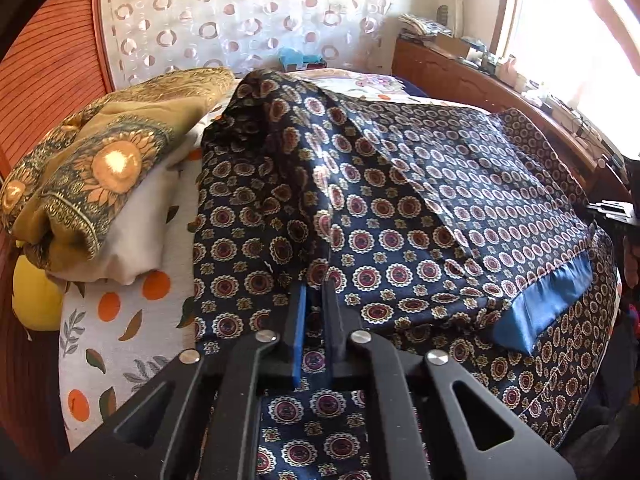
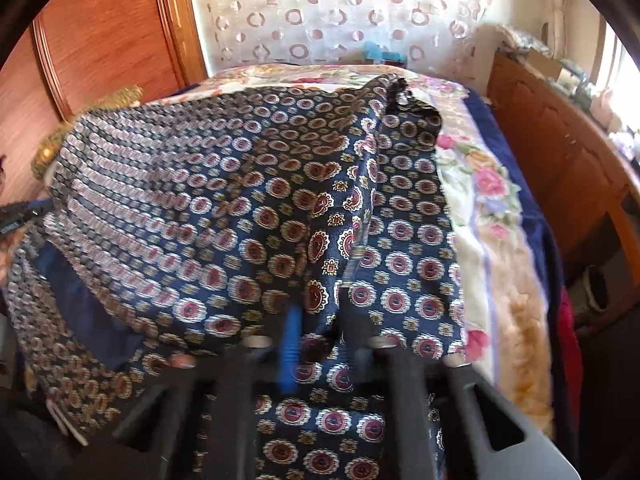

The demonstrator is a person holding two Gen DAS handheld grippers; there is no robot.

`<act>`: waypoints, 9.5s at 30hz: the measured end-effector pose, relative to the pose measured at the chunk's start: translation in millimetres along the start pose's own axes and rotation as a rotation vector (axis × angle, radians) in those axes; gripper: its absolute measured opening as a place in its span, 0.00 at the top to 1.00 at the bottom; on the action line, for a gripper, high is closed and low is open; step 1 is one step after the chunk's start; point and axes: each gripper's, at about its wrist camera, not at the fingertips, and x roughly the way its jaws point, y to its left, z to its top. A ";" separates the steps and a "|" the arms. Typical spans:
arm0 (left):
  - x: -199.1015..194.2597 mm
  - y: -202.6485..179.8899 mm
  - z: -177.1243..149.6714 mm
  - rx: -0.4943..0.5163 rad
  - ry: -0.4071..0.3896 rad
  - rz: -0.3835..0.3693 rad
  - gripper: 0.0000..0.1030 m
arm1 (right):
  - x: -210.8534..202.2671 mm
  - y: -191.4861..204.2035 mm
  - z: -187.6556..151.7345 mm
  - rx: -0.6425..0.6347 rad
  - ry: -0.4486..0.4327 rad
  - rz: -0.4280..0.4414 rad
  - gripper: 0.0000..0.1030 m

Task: Fold small clothes

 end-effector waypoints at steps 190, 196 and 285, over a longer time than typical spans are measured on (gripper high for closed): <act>-30.2 -43.7 9.1 -0.019 -0.070 -0.112 0.26 | 45.7 163.7 40.5 -0.337 -0.026 0.090 0.66; -28.7 -51.9 7.6 -0.003 -0.066 -0.132 0.26 | 22.0 127.7 63.9 -0.283 -0.079 0.124 0.94; 5.3 -187.5 16.5 0.154 -0.053 -0.244 0.26 | -58.2 -2.6 -6.1 0.002 -0.228 -0.072 0.58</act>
